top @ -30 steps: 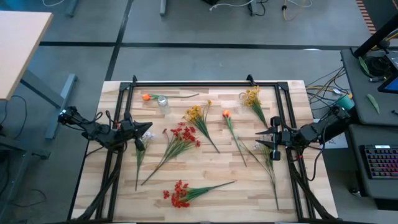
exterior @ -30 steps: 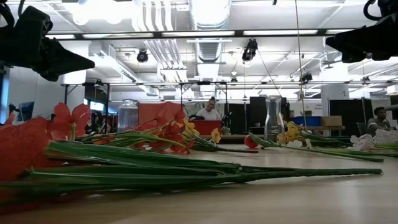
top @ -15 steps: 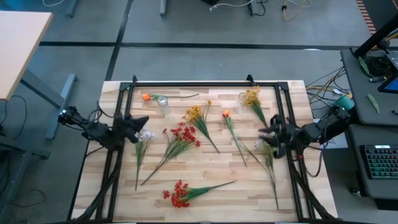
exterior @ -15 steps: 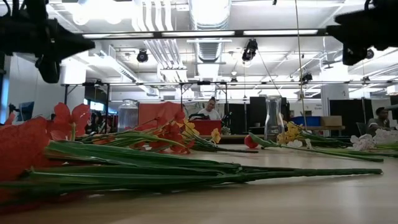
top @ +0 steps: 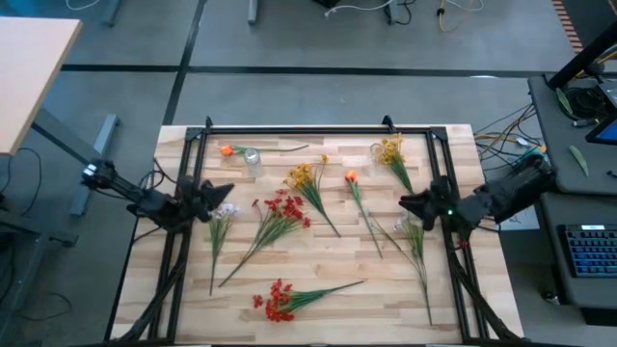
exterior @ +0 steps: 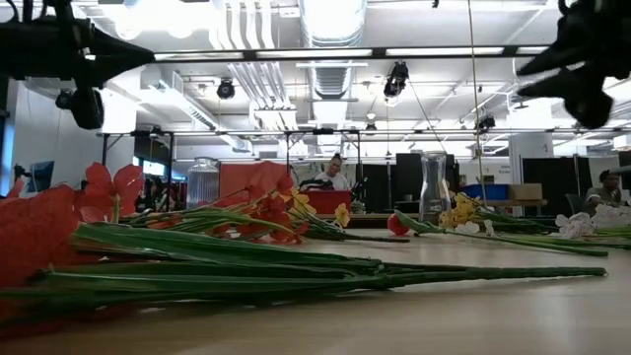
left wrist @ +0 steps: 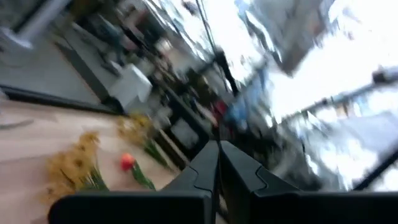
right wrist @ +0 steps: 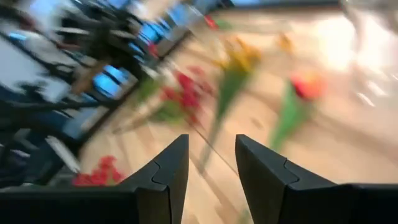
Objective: Sort flowers into vase by color
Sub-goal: Put the right white flowers into the left transparent flower vase
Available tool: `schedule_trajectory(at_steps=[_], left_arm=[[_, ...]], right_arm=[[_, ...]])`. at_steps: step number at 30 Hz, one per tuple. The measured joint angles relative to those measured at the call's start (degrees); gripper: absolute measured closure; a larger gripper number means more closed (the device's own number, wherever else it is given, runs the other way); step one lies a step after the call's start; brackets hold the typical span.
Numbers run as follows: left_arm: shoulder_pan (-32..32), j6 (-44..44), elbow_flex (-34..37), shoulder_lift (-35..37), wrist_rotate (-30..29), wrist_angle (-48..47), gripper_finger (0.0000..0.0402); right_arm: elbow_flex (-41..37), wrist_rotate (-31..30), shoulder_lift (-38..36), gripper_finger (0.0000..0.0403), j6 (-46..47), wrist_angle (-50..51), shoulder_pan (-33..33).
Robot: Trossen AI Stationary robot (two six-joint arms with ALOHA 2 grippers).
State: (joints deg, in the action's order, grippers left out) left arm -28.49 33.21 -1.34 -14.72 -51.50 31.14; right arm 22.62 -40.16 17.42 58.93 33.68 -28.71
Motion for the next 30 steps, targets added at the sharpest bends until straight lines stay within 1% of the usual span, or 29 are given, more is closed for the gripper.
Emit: schedule_trajectory(at_steps=[2,5,6,9,13,16,20,21,23,25,27,30], left_arm=[[0.00,-1.65,-2.02,-4.59,4.57,0.10,0.0402],[0.00,-9.08,-6.52,-11.14,11.02,-0.87,0.0402],[-0.01,-11.80,-8.17,-13.03,11.92,-2.13,0.0402],[0.00,-17.30,-13.38,-18.37,12.01,-8.01,0.0402],[0.00,-19.15,-20.73,-24.68,8.92,-18.87,0.0402],[0.00,-19.03,-26.71,-29.34,8.54,-27.42,0.0402],[0.00,-19.06,-33.24,-35.87,7.89,-31.95,0.0402],[0.00,-19.13,-34.60,-37.40,6.20,-32.60,0.0402],[0.00,-18.85,-37.58,-40.39,0.74,-34.58,0.0402],[0.02,-18.86,-40.24,-43.10,-1.50,-37.43,0.0402],[0.02,-19.01,-42.42,-45.64,0.20,-40.20,0.0402],[0.00,-18.63,-45.31,-48.94,8.16,-41.27,0.0402]], right_arm=[[4.48,1.08,3.11,0.0280,8.85,9.74,0.00],[10.32,1.60,7.22,0.0280,19.09,22.22,0.00],[12.08,1.51,8.40,0.0280,20.84,25.60,0.00],[16.21,1.00,11.08,0.0280,22.63,32.52,0.00],[19.37,0.96,13.16,0.0280,22.21,33.32,0.00],[20.25,0.92,14.30,0.0280,22.08,33.26,0.00],[20.36,0.68,15.18,0.0280,22.07,32.96,0.00],[20.36,0.69,15.38,0.0280,22.13,32.74,0.00],[20.36,0.68,15.69,0.0280,22.12,32.10,0.00],[20.36,0.69,15.71,0.0280,22.10,31.54,0.00],[20.36,0.04,15.73,0.0280,21.59,31.72,0.00],[20.36,-0.22,15.73,0.0280,20.93,31.64,0.00]])
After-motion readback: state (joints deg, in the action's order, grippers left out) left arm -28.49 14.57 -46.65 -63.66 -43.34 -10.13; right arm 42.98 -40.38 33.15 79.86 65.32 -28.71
